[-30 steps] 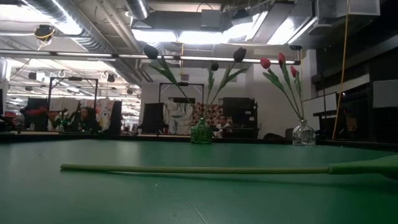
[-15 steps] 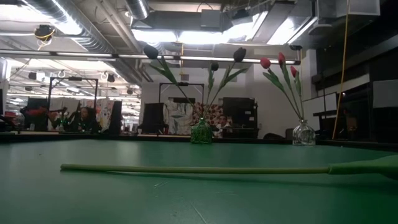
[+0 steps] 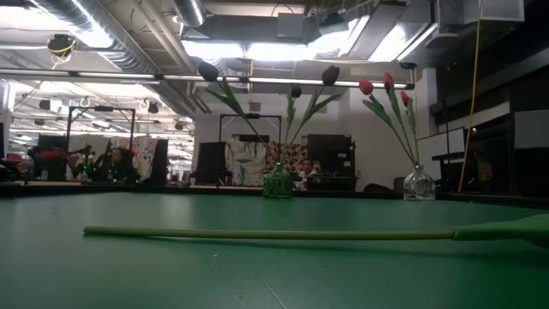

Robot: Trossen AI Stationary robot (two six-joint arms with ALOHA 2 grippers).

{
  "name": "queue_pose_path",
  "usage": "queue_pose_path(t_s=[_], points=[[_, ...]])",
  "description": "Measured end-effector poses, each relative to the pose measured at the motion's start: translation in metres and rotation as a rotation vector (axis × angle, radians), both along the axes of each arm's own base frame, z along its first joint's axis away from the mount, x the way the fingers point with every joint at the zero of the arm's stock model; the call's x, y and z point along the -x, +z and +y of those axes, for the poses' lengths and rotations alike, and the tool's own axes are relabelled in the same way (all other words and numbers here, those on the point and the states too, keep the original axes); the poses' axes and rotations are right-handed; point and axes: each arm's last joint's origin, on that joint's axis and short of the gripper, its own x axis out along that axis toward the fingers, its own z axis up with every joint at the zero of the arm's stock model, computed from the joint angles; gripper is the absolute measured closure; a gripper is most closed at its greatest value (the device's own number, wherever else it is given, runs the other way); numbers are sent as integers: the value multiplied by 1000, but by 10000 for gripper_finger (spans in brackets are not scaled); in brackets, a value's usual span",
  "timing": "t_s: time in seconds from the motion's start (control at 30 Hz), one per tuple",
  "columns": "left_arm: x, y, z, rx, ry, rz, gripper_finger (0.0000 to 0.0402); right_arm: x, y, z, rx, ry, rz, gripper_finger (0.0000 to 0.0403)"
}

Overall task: Sort flowers into vase by color
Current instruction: Put the white tulip into the bottom transparent vase

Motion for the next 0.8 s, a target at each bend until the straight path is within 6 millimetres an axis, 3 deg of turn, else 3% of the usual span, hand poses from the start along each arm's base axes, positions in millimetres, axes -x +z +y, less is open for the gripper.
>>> queue_pose_path(t_s=[0.27,0.8], points=[[-1,0,1,-8,7,1,234,0,-1,0,-7,-1,13,389],[-2,0,5,-12,18,2,234,-1,-3,-1,-55,-29,59,304]])
